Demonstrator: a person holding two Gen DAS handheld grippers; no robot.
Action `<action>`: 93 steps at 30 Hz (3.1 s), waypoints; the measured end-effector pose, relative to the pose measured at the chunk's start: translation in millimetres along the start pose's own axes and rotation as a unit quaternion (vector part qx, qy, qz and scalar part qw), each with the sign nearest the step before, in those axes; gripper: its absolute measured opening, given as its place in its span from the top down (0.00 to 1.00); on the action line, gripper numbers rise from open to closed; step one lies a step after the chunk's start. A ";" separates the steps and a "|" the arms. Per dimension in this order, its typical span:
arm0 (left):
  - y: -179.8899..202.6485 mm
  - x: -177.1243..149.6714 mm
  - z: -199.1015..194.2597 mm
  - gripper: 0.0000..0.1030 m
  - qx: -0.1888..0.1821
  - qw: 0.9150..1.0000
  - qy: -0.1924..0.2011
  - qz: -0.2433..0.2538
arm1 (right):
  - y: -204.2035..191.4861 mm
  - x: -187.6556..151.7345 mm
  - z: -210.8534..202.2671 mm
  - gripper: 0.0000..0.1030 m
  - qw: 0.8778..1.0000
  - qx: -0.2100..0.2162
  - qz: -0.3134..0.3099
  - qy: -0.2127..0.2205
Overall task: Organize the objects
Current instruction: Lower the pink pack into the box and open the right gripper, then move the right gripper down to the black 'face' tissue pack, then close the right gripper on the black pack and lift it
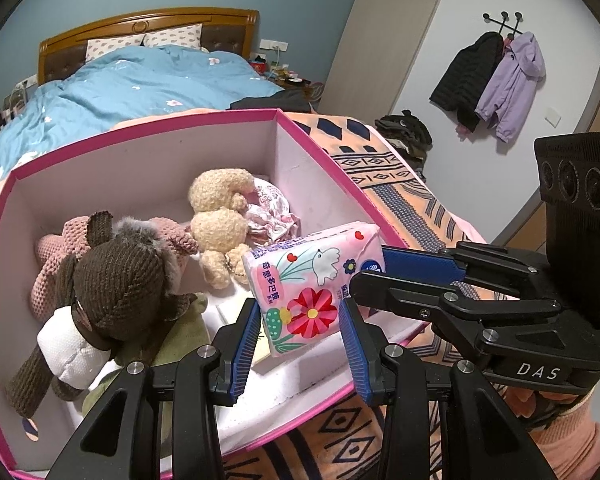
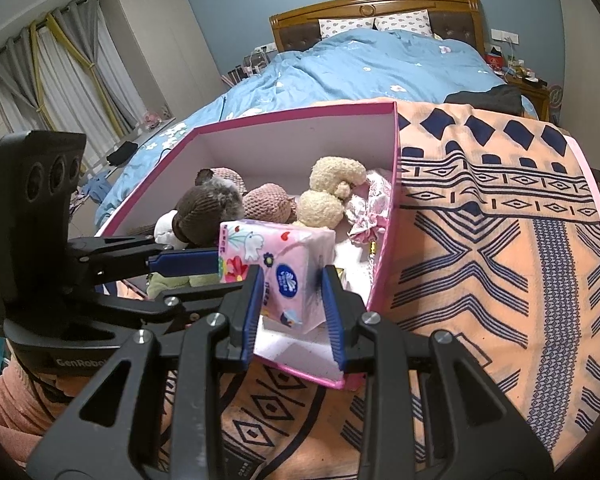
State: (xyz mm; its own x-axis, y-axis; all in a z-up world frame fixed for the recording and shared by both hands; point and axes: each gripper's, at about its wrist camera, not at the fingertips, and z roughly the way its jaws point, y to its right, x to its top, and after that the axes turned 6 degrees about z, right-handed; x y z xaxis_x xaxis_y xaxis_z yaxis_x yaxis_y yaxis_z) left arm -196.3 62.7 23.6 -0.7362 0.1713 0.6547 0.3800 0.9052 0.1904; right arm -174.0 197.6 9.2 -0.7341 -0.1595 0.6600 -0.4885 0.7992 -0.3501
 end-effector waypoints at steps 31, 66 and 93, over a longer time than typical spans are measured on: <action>24.7 -41.5 -52.5 0.35 0.026 0.994 0.080 0.065 | -6.7 -39.7 -52.1 0.61 0.997 0.055 -0.006 0.049; 46.6 -151.7 -10.1 0.61 -0.087 0.995 -0.051 -0.015 | 7.7 -160.2 -14.0 0.66 0.989 0.104 0.068 -0.078; 50.7 -125.2 -41.8 0.62 -0.072 0.997 0.000 0.007 | -12.7 -132.8 -36.1 0.67 0.994 0.096 0.040 -0.024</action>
State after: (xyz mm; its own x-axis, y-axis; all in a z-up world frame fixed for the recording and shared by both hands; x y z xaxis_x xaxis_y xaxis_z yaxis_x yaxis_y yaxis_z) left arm -61.4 70.9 -18.1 -0.7300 0.1844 0.6581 0.4675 0.8371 0.2841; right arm -53.2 229.6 -50.1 -0.7939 -0.1309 0.5938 -0.5049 0.6860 -0.5239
